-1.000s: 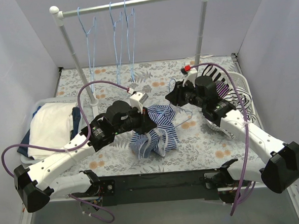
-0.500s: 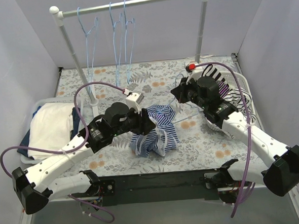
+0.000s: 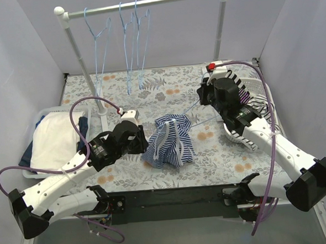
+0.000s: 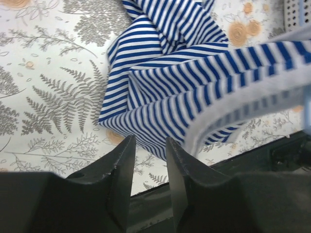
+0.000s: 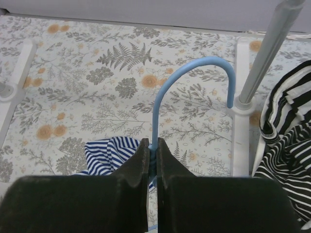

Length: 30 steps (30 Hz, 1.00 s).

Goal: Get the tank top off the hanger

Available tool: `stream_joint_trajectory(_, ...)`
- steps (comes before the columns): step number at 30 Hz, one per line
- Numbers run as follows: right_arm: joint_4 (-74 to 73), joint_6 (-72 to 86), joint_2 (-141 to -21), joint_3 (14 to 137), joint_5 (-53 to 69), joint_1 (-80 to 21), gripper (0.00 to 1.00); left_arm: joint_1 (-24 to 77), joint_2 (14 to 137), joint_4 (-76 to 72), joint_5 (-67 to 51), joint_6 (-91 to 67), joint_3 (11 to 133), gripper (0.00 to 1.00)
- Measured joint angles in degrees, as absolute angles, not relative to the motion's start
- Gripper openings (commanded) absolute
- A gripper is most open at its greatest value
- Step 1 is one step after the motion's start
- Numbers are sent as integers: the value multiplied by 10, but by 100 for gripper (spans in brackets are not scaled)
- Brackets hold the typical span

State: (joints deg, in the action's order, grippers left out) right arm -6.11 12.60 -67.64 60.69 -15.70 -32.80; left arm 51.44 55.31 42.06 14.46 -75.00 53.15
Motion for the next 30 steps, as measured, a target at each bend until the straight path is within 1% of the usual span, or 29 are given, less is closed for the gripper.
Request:
stream_joint_trajectory(1, -64, 120, -677, 613, -170, -330, 1, 514, 553, 428, 152, -757, 531, 61)
stream_joint_trajectory(2, -69, 114, -679, 620, -185, -334, 1, 514, 553, 433, 159, -761, 531, 79)
stream_joint_trajectory(3, -73, 105, -682, 629, -198, -338, 1, 513, 553, 436, 163, -762, 531, 89)
stream_joint_trajectory(6, -74, 77, -694, 653, -213, -352, 1, 512, 554, 421, 157, -766, 531, 90)
stream_joint_trajectory(7, -74, 70, -698, 659, -214, -357, 1, 512, 554, 409, 148, -764, 531, 92)
stream_joint_trajectory(13, -72, 54, -725, 668, -220, -376, 1, 511, 574, 319, 44, -743, 524, 93)
stream_joint_trajectory(17, -71, 57, -735, 668, -220, -376, 1, 511, 570, 267, -21, -739, 479, 94)
stream_joint_trajectory(20, -71, 61, -736, 668, -219, -376, 1, 512, 570, 251, -34, -739, 442, 92)
stream_joint_trajectory(21, -71, 62, -736, 668, -218, -376, 1, 512, 571, 249, -34, -740, 432, 87)
stream_joint_trajectory(23, -69, 65, -736, 668, -217, -376, 1, 512, 571, 238, -31, -741, 413, 81)
stream_joint_trajectory(27, -63, 71, -736, 668, -217, -376, 1, 512, 575, 203, -23, -750, 382, 35)
stream_joint_trajectory(28, -63, 72, -736, 668, -217, -376, 1, 512, 578, 194, -21, -753, 377, 16)
stream_joint_trajectory(30, -62, 73, -736, 668, -218, -376, 1, 512, 585, 183, -10, -761, 368, 0)
